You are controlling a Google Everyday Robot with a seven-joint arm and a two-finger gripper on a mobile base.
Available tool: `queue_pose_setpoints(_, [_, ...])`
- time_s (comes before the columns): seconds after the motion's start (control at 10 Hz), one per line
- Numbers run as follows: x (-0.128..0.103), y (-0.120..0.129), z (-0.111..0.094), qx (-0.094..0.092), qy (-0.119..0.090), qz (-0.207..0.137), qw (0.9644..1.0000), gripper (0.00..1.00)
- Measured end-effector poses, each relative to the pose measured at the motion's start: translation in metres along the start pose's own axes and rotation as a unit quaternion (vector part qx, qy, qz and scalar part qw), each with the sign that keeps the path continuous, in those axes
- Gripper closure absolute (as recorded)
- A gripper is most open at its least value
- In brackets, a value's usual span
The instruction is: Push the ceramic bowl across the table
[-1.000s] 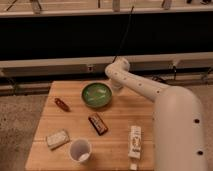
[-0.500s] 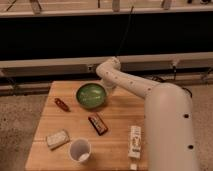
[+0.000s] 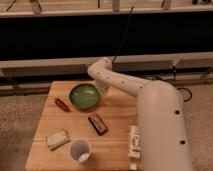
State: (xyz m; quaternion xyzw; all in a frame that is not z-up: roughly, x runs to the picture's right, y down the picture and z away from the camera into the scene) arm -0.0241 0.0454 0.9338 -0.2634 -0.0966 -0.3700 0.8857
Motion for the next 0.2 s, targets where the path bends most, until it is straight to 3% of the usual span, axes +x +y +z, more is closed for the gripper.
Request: queue_pose_setpoints(0.2, [-0.023, -0.013, -0.002, -0.003, -0.004, -0.040, 0.9992, 0.96])
